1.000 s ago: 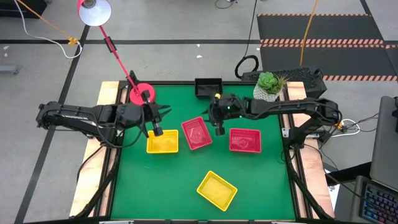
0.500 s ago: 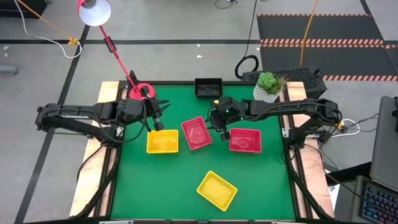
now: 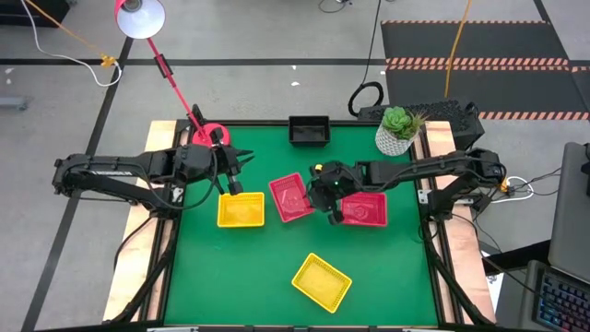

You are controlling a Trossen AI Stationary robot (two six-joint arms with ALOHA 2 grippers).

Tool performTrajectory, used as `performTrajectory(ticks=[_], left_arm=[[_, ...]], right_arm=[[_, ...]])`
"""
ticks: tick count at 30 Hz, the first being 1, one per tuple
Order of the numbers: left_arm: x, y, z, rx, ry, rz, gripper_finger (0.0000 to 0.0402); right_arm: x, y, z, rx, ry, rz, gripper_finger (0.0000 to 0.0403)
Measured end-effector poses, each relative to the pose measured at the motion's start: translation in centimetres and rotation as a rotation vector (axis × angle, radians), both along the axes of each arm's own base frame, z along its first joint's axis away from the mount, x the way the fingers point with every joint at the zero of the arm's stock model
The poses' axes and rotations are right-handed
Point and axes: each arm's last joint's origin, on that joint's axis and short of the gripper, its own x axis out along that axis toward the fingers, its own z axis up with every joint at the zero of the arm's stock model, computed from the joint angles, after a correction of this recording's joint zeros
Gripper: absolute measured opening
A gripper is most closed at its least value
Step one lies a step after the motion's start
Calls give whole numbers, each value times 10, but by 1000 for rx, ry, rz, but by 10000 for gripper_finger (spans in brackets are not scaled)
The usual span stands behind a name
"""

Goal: Stack baskets by color
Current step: Stack the left red bin on the right stacked red bins

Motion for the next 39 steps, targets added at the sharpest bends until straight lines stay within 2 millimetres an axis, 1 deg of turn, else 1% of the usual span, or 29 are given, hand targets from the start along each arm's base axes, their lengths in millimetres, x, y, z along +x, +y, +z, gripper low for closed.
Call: performTrajectory(ticks=[4,7,9,13,18,21,29,35,37,39], left_arm=[[0,0,0,0,0,0,60],[0,0,0,1,0,0,60],[0,0,0,0,0,0,60],[0,0,0,0,0,0,60],[0,0,0,-1,1,-4,60],[0,0,0,-1,2,-4,60],[0,0,0,-1,3,-5,60],[0,0,0,-1,1,-5,60],[0,0,0,-1,1,-5,60],[0,0,0,-1,1,-5,60]], right_arm=[[2,6,2,8,-18,9,135],[6,7,-1,24,-23,5,135],[8,6,-8,5,-3,19,135],[13,-3,-17,-105,14,25,135],[9,-16,-21,-241,51,115,135],[5,-19,-25,-322,93,198,135],[-3,-23,-48,-465,71,325,135],[1,-23,-52,-489,39,337,135],[1,-23,-53,-476,45,327,135],[6,-22,-53,-456,9,295,135]])
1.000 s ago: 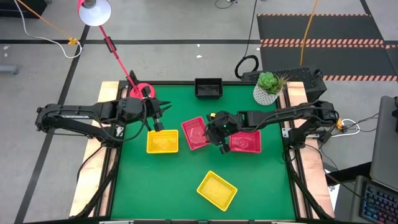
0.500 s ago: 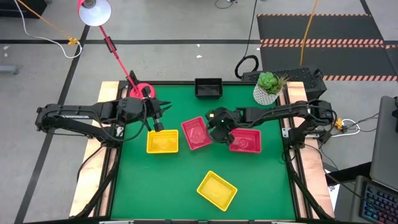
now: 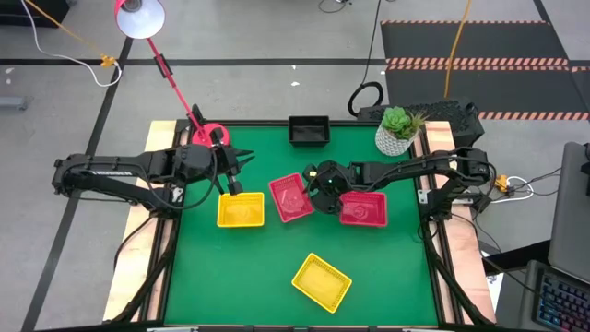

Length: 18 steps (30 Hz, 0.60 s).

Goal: Stack baskets by color
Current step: Stack the left red bin on the right stacked red bins

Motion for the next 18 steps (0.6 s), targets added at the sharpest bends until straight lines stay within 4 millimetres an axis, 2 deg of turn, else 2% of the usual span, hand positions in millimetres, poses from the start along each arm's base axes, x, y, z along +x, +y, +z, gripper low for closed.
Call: performTrajectory(ticks=[3,6,12,14,18], left_arm=[[0,0,0,0,0,-1,60],[0,0,0,2,1,-2,60],[0,0,0,2,2,-3,60],[0,0,0,2,1,-3,60],[0,0,0,0,0,-2,60]], right_arm=[[4,5,2,76,-12,-59,135],[12,14,16,152,-64,-100,135],[23,33,38,384,-12,-261,135],[26,36,38,426,24,-301,135],[32,38,23,432,84,-318,139]])
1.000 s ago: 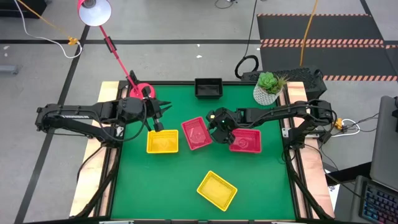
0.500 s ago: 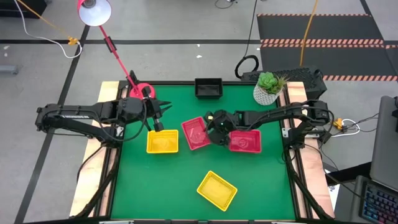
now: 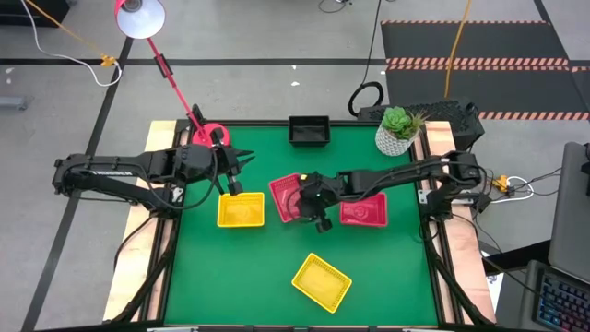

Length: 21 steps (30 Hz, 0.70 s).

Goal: Stack baskets by color
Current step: Stack the left red bin on the right stacked red bins

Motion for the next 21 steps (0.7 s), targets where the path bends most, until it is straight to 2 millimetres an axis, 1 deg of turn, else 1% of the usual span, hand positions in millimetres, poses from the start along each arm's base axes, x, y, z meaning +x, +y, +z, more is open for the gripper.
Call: performTrajectory(ticks=[3,6,11,18,21], left_arm=[[0,0,0,-1,-2,1,60],[0,0,0,0,-1,0,60],[0,0,0,0,-1,1,60],[0,0,0,1,1,0,60],[0,0,0,1,1,1,60]], right_arm=[[4,-1,-14,58,42,-14,145],[9,-4,-22,89,58,-39,152],[18,-8,-15,104,41,-68,160],[15,-10,-25,104,124,-75,156],[17,-10,-26,120,115,-61,156]])
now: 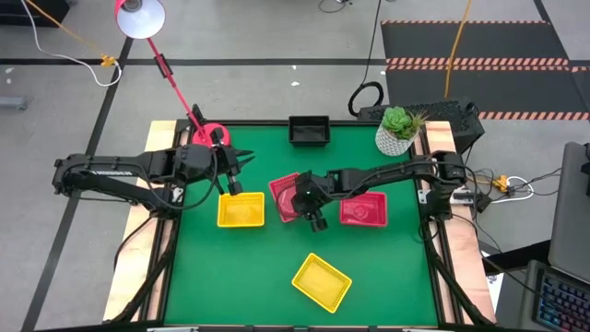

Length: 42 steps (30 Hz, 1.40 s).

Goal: Stack baskets by color
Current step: Stack the left red bin on the right stacked red bins

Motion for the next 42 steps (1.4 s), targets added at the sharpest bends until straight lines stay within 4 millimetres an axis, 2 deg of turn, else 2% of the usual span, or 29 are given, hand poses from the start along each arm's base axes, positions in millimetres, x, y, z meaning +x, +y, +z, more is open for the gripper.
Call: performTrajectory(ticks=[9,13,17,23,27,32,42], left_arm=[[0,0,0,1,-3,0,60],[0,0,0,0,-3,-1,60],[0,0,0,1,-3,-1,60],[0,0,0,1,-3,0,60],[0,0,0,1,-2,0,60],[0,2,1,5,-7,6,60],[1,1,1,-17,-16,-35,61]], right_arm=[[-1,-6,-10,-6,56,2,154],[-1,-12,-13,11,63,0,138],[-1,-15,-14,9,70,-2,100],[-1,-16,-13,-13,66,22,16],[2,-16,-6,-35,46,47,15],[-1,-11,16,-65,-7,55,9],[-24,3,59,-233,-44,-7,3]])
